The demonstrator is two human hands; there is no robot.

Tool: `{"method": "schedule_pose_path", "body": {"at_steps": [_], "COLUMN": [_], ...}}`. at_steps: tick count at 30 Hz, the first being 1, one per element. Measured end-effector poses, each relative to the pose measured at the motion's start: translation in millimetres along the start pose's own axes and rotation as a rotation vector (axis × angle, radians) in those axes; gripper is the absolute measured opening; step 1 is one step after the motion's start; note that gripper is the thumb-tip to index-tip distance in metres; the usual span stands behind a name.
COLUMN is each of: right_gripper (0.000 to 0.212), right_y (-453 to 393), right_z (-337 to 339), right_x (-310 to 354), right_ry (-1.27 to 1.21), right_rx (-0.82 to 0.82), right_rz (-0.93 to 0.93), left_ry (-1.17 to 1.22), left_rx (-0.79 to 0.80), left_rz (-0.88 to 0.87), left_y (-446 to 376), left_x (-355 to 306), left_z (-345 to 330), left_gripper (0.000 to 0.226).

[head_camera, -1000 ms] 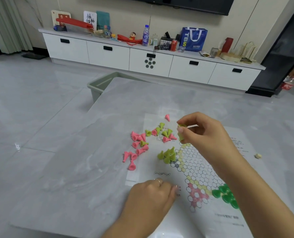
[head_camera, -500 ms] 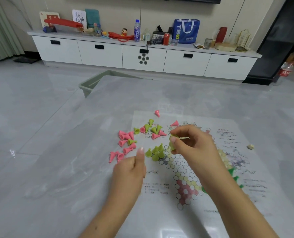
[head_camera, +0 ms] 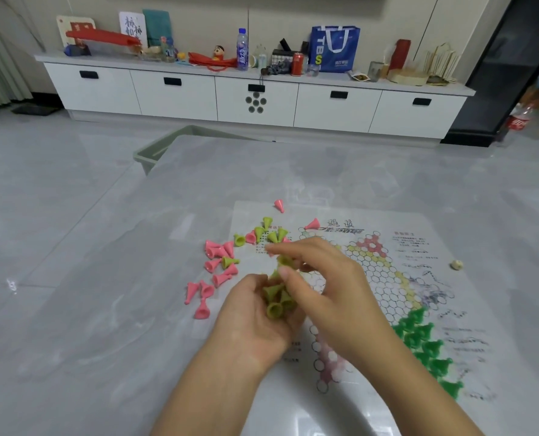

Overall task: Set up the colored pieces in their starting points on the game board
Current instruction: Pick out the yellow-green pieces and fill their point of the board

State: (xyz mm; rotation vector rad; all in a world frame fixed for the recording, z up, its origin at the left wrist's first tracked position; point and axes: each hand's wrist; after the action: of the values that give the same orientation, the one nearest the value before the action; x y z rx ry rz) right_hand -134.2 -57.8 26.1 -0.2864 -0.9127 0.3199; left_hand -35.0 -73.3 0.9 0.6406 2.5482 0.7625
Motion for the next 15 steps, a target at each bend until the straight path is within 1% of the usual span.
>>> {"method": "schedule_pose_path", "body": {"at_steps": [3,5,7,9,12,15], "right_gripper": [0.019,0.013,0.008,0.007,0.011,0.008], "right_y": [-1,0,2,5,8,10], "right_z": [6,7,7,6,5,3], "right_x": [-10,-15,-18,-20,-22,-26], "right_ry": [-0.108,-0.258,-0.32,-0.261,-0.143,0.021], "right_rx": [-0.059,-0.087,-0.102,-0.097,-0.066,-0.047], "right_rz": [-0.132,-0.262,-0.325,-0.307,-0.276,-0.223], "left_ry": [-0.145,-0.255,-0.345,-0.403,-0.436,-0.496], "left_rx": [-0.075,-0.076,-0.063,-0.049,-0.028,-0.004], "left_rz": [-0.083,-0.095,-0.086,-0.086,-0.093,-0.102], "left_y": [7,12,16,18,21,25], "left_x": [-4,-7,-8,-8,-9,-11], "left_z": [-2,-1,-1,0,1,0], "left_gripper": [0.021,0.02,0.02,0.021,0.02,0.02]}}
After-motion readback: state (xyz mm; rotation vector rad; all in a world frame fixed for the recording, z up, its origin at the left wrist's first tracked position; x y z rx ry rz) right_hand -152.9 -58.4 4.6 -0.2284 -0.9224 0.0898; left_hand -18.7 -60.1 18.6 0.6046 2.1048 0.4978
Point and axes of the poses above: each hand's wrist, its own y-axis away from the middle knuckle, its own z-axis out of the back of the hand, x = y × z, and after that the axes turned 6 degrees about y, right-handed
